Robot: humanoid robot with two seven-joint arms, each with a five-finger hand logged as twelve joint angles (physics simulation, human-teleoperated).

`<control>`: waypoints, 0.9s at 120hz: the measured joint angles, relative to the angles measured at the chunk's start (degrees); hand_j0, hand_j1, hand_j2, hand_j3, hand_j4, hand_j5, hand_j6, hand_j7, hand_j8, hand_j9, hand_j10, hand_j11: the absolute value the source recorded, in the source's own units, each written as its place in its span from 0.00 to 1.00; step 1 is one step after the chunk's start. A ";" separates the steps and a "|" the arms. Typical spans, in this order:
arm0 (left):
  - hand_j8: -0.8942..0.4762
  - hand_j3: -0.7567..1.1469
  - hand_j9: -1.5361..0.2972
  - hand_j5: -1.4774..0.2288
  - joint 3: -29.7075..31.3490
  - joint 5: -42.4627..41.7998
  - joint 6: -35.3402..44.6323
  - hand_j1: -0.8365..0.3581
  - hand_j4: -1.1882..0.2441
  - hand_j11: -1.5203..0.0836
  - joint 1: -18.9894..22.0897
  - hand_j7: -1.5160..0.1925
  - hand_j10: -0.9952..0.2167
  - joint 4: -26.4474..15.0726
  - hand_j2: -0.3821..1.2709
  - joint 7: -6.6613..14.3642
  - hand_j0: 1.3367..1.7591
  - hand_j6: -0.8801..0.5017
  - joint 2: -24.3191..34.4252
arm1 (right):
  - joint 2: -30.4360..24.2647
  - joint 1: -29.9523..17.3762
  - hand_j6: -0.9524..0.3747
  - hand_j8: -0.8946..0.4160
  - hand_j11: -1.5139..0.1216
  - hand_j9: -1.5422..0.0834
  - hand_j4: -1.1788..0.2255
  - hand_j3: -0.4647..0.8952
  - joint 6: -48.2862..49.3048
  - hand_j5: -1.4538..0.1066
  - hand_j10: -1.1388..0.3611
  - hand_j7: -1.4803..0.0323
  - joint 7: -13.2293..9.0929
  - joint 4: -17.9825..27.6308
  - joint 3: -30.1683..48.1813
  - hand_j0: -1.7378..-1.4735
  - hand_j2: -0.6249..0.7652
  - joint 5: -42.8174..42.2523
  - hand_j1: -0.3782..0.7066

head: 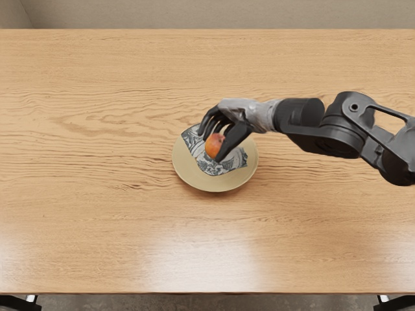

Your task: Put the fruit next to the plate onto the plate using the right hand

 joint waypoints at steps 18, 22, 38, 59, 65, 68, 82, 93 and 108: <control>0.48 0.40 0.67 0.69 0.00 0.00 0.00 0.76 0.67 0.76 0.00 0.71 0.63 0.00 0.26 0.00 0.76 0.47 0.00 | 2.47 -0.33 0.24 0.32 0.37 0.40 0.35 0.34 -0.25 0.36 0.37 0.39 0.02 -1.26 -0.67 0.31 0.70 -6.40 0.61; 0.48 0.40 0.67 0.69 0.00 0.00 0.01 0.76 0.67 0.76 0.00 0.71 0.63 0.00 0.26 0.00 0.76 0.47 0.00 | 2.70 -0.39 0.23 0.33 0.37 0.40 0.36 0.34 -0.27 0.36 0.37 0.39 0.02 -1.38 -0.84 0.31 0.70 -7.12 0.61; 0.48 0.40 0.67 0.69 0.00 0.00 0.01 0.76 0.67 0.76 0.00 0.71 0.63 -0.01 0.26 0.00 0.76 0.47 0.00 | 3.28 -0.57 0.23 0.33 0.45 0.48 0.42 0.34 -0.30 0.44 0.34 0.47 0.01 -1.70 -1.30 0.31 0.60 -8.57 0.56; 0.48 0.40 0.67 0.69 0.00 0.00 0.00 0.76 0.67 0.76 0.00 0.71 0.63 -0.01 0.26 0.00 0.76 0.47 0.00 | 3.46 -1.07 0.36 0.40 0.58 0.61 0.53 0.34 -0.31 0.57 0.45 0.61 0.01 -2.10 -1.39 0.30 0.49 -8.95 0.45; 0.48 0.40 0.67 0.69 0.00 0.00 0.01 0.76 0.67 0.76 0.00 0.71 0.63 -0.02 0.26 0.00 0.76 0.47 0.00 | 3.47 -1.13 0.39 0.41 0.61 0.63 0.56 0.34 -0.31 0.60 0.48 0.64 0.01 -2.16 -1.34 0.30 0.47 -8.98 0.43; 0.48 0.40 0.67 0.69 0.00 0.00 0.02 0.76 0.67 0.76 0.00 0.71 0.63 -0.02 0.26 0.00 0.76 0.47 0.00 | 3.46 -1.15 0.40 0.42 0.62 0.64 0.57 0.34 -0.32 0.61 0.49 0.65 0.01 -2.17 -1.29 0.30 0.46 -8.99 0.42; 0.48 0.40 0.67 0.69 0.00 0.00 0.02 0.76 0.67 0.76 0.00 0.71 0.63 -0.01 0.26 0.00 0.76 0.47 0.00 | 2.96 -1.25 0.46 0.45 0.67 0.69 0.61 0.34 -0.14 0.67 0.54 0.70 0.01 -2.17 0.60 0.30 0.44 -7.95 0.36; 0.48 0.40 0.67 0.69 0.00 0.00 0.02 0.76 0.67 0.76 0.00 0.71 0.63 -0.02 0.26 0.00 0.76 0.47 0.00 | 1.38 -1.35 0.52 0.50 0.72 0.75 0.66 0.34 0.95 0.72 0.58 0.76 0.01 -1.94 4.07 0.30 0.44 -2.54 0.29; 0.48 0.40 0.67 0.69 0.00 0.00 0.01 0.76 0.67 0.76 0.00 0.71 0.63 -0.01 0.26 0.00 0.76 0.47 0.00 | -1.86 -3.12 0.59 0.56 0.80 0.82 0.72 0.34 7.51 0.80 0.65 0.84 0.01 -1.76 11.03 0.30 0.44 8.46 0.20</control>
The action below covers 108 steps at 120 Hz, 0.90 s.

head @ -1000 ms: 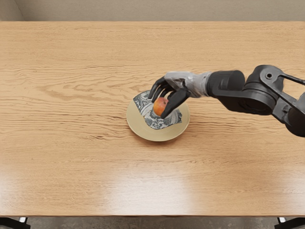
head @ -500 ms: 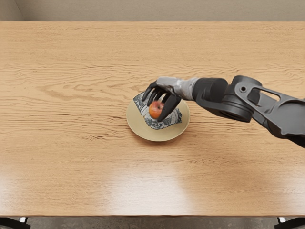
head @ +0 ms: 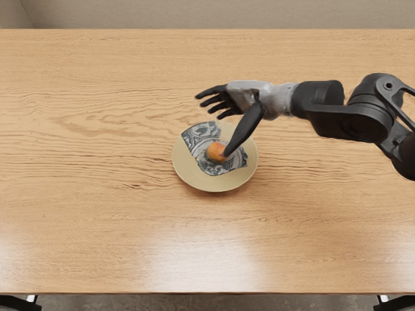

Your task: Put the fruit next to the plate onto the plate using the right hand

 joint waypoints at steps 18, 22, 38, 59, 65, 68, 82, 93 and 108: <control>0.48 0.40 0.67 0.69 0.00 0.00 -0.03 0.76 0.67 0.76 0.00 0.71 0.63 -0.01 0.26 0.00 0.76 0.47 0.00 | -7.13 -4.29 0.64 0.61 0.84 0.87 0.77 0.34 10.87 0.85 0.69 0.89 0.00 -0.01 6.61 0.30 0.44 16.43 0.14; 0.48 0.40 0.67 0.69 0.00 0.00 -0.02 0.76 0.67 0.76 0.00 0.71 0.63 -0.01 0.26 0.00 0.76 0.47 0.00 | -9.08 -5.11 0.65 0.61 0.85 0.87 0.77 0.34 12.14 0.85 0.70 0.90 0.00 -0.03 7.21 0.30 0.44 19.67 0.13; 0.48 0.40 0.67 0.69 0.00 0.00 -0.01 0.76 0.67 0.76 0.00 0.71 0.63 -0.01 0.26 0.00 0.76 0.47 0.00 | -16.27 -10.57 0.66 0.63 0.87 0.89 0.79 0.34 14.56 0.87 0.71 0.92 0.00 -0.25 10.66 0.30 0.44 30.69 0.10; 0.48 0.40 0.67 0.69 -0.01 0.00 -0.01 0.76 0.67 0.76 0.00 0.71 0.63 0.00 0.26 0.00 0.76 0.47 0.00 | -24.61 -17.77 0.68 0.64 0.88 0.90 0.80 0.34 15.32 0.89 0.72 0.93 0.00 -0.71 12.91 0.30 0.44 42.27 0.09; 0.48 0.40 0.67 0.69 -0.01 0.00 -0.01 0.76 0.67 0.76 0.00 0.71 0.63 -0.01 0.26 0.00 0.76 0.47 0.00 | -25.98 -18.89 0.68 0.64 0.88 0.91 0.80 0.34 15.39 0.89 0.72 0.93 0.00 -1.00 13.10 0.30 0.44 44.26 0.09; 0.48 0.40 0.67 0.69 -0.01 0.00 0.00 0.76 0.67 0.76 0.00 0.71 0.63 0.00 0.26 0.00 0.76 0.47 0.00 | -26.49 -19.35 0.68 0.64 0.88 0.91 0.80 0.34 15.42 0.89 0.72 0.93 0.00 -1.11 13.15 0.30 0.44 44.99 0.08; 0.48 0.40 0.67 0.69 -0.01 0.00 -0.03 0.76 0.67 0.76 0.00 0.71 0.63 -0.01 0.26 0.00 0.76 0.47 0.00 | -27.72 -20.73 0.68 0.65 0.89 0.91 0.81 0.34 15.48 0.89 0.73 0.94 0.00 -1.22 13.27 0.30 0.44 46.79 0.08; 0.48 0.40 0.67 0.69 -0.02 0.00 -0.02 0.76 0.67 0.76 -0.03 0.71 0.63 -0.03 0.26 0.00 0.76 0.47 0.00 | -28.08 -21.14 0.68 0.65 0.89 0.91 0.81 0.34 15.50 0.89 0.73 0.94 0.00 -1.08 13.30 0.30 0.44 47.27 0.08; 0.48 0.40 0.67 0.69 -0.01 0.00 -0.05 0.76 0.67 0.76 0.00 0.71 0.63 -0.17 0.26 0.00 0.76 0.47 0.00 | -28.26 -21.34 0.68 0.65 0.89 0.91 0.81 0.34 15.51 0.89 0.73 0.94 0.00 -0.98 13.32 0.30 0.44 47.49 0.08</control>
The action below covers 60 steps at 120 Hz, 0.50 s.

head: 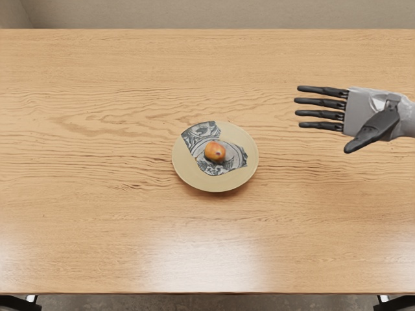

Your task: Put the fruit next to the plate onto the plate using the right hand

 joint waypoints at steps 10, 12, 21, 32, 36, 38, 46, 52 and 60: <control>0.48 0.40 0.67 0.69 0.00 0.00 -0.01 0.76 0.67 0.76 0.00 0.71 0.63 -0.04 0.26 0.00 0.76 0.47 0.00 | -0.02 -0.05 0.69 0.65 0.89 0.91 0.81 0.34 0.00 0.89 0.73 0.94 0.00 0.05 0.00 0.30 0.44 0.05 0.08; 0.48 0.40 0.67 0.69 0.00 0.00 -0.01 0.76 0.67 0.76 0.00 0.71 0.63 -0.05 0.26 0.00 0.76 0.47 0.00 | -0.02 -0.05 0.69 0.65 0.89 0.91 0.81 0.34 0.00 0.89 0.73 0.94 0.00 0.05 0.00 0.30 0.44 0.06 0.08; 0.48 0.40 0.67 0.69 0.00 0.00 -0.01 0.76 0.67 0.76 0.00 0.71 0.63 -0.07 0.26 0.00 0.76 0.47 0.00 | -0.03 -0.07 0.69 0.65 0.89 0.91 0.81 0.34 0.00 0.89 0.73 0.94 0.00 0.07 0.01 0.30 0.44 0.08 0.08; 0.48 0.40 0.67 0.69 0.00 0.00 -0.02 0.76 0.67 0.76 0.00 0.71 0.63 -0.07 0.26 0.00 0.76 0.47 0.00 | -0.03 -0.08 0.69 0.65 0.89 0.91 0.81 0.34 0.00 0.90 0.73 0.94 0.00 0.08 0.01 0.30 0.44 0.09 0.08; 0.48 0.40 0.67 0.69 0.00 0.00 -0.02 0.76 0.67 0.76 0.00 0.71 0.63 -0.08 0.26 0.00 0.76 0.47 0.00 | -0.03 -0.08 0.69 0.65 0.89 0.91 0.81 0.34 0.00 0.90 0.73 0.94 0.00 0.08 0.01 0.30 0.44 0.09 0.08; 0.48 0.40 0.67 0.69 0.00 0.00 -0.02 0.76 0.67 0.76 0.00 0.71 0.63 -0.08 0.26 0.00 0.76 0.47 0.00 | -0.04 -0.08 0.69 0.65 0.89 0.91 0.81 0.34 0.00 0.90 0.73 0.94 0.00 0.08 0.01 0.30 0.44 0.09 0.08; 0.48 0.40 0.67 0.69 0.00 0.00 -0.02 0.76 0.67 0.76 0.00 0.71 0.63 -0.08 0.26 0.00 0.76 0.47 0.00 | -0.04 -0.09 0.69 0.65 0.89 0.91 0.81 0.34 0.00 0.90 0.73 0.94 0.00 0.08 0.01 0.30 0.44 0.09 0.07; 0.48 0.40 0.67 0.69 0.00 0.00 -0.02 0.76 0.67 0.76 0.00 0.71 0.63 -0.08 0.26 0.00 0.76 0.47 0.00 | -0.04 -0.09 0.69 0.65 0.89 0.91 0.81 0.34 0.00 0.90 0.73 0.94 0.00 0.08 0.01 0.30 0.44 0.09 0.07; 0.48 0.40 0.67 0.69 0.00 0.00 -0.02 0.76 0.67 0.76 0.00 0.71 0.63 -0.08 0.26 0.00 0.76 0.47 0.00 | -0.04 -0.09 0.69 0.65 0.89 0.91 0.81 0.34 0.00 0.90 0.73 0.94 0.00 0.08 0.01 0.30 0.44 0.09 0.07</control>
